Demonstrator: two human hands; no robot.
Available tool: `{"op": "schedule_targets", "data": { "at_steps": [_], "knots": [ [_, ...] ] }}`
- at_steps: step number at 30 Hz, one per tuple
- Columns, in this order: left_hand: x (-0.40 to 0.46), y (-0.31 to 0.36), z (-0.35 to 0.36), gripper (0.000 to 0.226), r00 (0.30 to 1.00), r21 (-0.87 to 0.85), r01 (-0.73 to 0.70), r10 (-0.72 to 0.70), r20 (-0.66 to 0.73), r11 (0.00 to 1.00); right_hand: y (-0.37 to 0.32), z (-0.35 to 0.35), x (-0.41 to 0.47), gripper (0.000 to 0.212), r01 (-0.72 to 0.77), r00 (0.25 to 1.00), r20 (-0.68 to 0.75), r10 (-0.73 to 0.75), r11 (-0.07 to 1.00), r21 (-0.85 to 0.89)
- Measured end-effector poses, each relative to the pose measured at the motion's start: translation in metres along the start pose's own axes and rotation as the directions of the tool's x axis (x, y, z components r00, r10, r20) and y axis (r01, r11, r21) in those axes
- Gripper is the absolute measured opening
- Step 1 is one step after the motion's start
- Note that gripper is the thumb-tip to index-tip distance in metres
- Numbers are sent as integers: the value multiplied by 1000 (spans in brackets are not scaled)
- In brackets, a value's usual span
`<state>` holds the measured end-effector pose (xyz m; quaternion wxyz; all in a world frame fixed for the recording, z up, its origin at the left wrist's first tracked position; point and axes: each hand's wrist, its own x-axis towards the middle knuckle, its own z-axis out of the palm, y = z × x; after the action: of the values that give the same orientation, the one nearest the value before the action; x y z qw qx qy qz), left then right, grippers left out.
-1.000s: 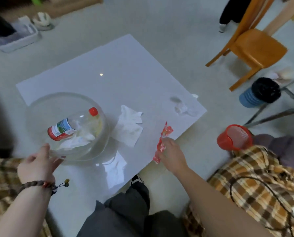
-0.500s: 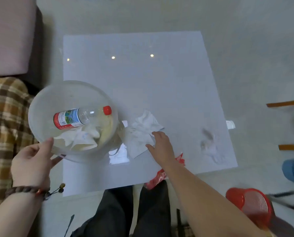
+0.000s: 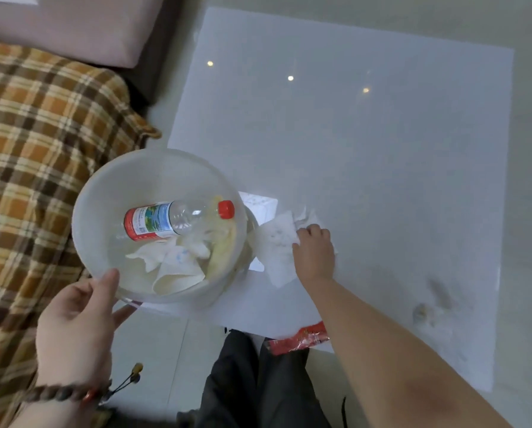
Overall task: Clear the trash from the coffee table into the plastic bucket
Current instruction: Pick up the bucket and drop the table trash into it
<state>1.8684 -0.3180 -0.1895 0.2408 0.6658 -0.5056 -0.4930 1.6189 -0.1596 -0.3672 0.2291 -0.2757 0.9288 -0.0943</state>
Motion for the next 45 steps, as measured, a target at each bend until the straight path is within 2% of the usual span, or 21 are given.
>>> {"op": "schedule_targets", "data": {
  "at_steps": [3, 4, 6, 10, 15, 17, 19, 21, 24, 26, 28, 31, 35, 41, 45],
  "knots": [
    [-6, -1, -6, 58, 1000, -12, 17, -17, -19, 1000, -5, -17, -6, 21, -43, 999, 27, 40, 990, 131],
    [-8, -1, -8, 60, 999, -17, 25, -25, -24, 1000, -9, -25, -10, 17, -47, 999, 15, 45, 982, 185],
    [-13, 2, -11, 52, 999, -6, 19, -19, -41, 1000, -17, -47, -21, 17, -39, 999, -22, 48, 951, 305],
    [-24, 11, -16, 34, 998, 98, -14, 20, -54, 995, -42, -102, -50, 32, 57, 989, -145, 24, 847, 528],
    [-45, 29, -16, 34, 999, 217, -40, 40, 3, 975, -95, -166, -92, 45, 263, 948, -313, -47, 669, 695],
    [-56, 35, -16, 37, 998, 211, -49, 41, 43, 976, -118, -175, -106, 35, 343, 932, -331, -147, 655, 674],
    [-64, 39, -17, 39, 997, 177, -42, 28, 79, 983, -139, -174, -115, 20, 408, 912, -300, -278, 685, 604],
    [-72, 42, -18, 39, 995, 133, -14, 0, 102, 991, -154, -166, -118, 17, 426, 901, -179, -395, 730, 535],
    [-78, 42, -22, 40, 993, 97, 17, -28, 117, 995, -164, -152, -119, 45, 402, 872, 99, -480, 816, 415],
    [-77, 41, -27, 38, 991, 99, 27, -40, 127, 995, -162, -147, -121, 62, 384, 862, 162, -481, 827, 412],
    [-74, 39, -33, 39, 990, 88, 32, -43, 132, 996, -155, -146, -126, 67, 365, 867, 158, -474, 817, 446],
    [-67, 35, -45, 41, 992, 88, 20, -30, 121, 996, -140, -147, -134, 65, 319, 883, 156, -442, 811, 491],
    [-62, 26, -59, 39, 998, 73, 29, -32, 51, 997, -101, -144, -144, 58, 277, 928, 86, -362, 826, 490],
    [-89, -6, -63, 33, 991, -45, 50, -55, -126, 998, 6, -103, -156, 53, 200, 938, 213, -275, 927, 317],
    [-132, -38, -62, 37, 970, -145, 42, -76, -232, 989, 65, -71, -159, 56, 246, 901, 319, -293, 952, 180]
  ]
}}
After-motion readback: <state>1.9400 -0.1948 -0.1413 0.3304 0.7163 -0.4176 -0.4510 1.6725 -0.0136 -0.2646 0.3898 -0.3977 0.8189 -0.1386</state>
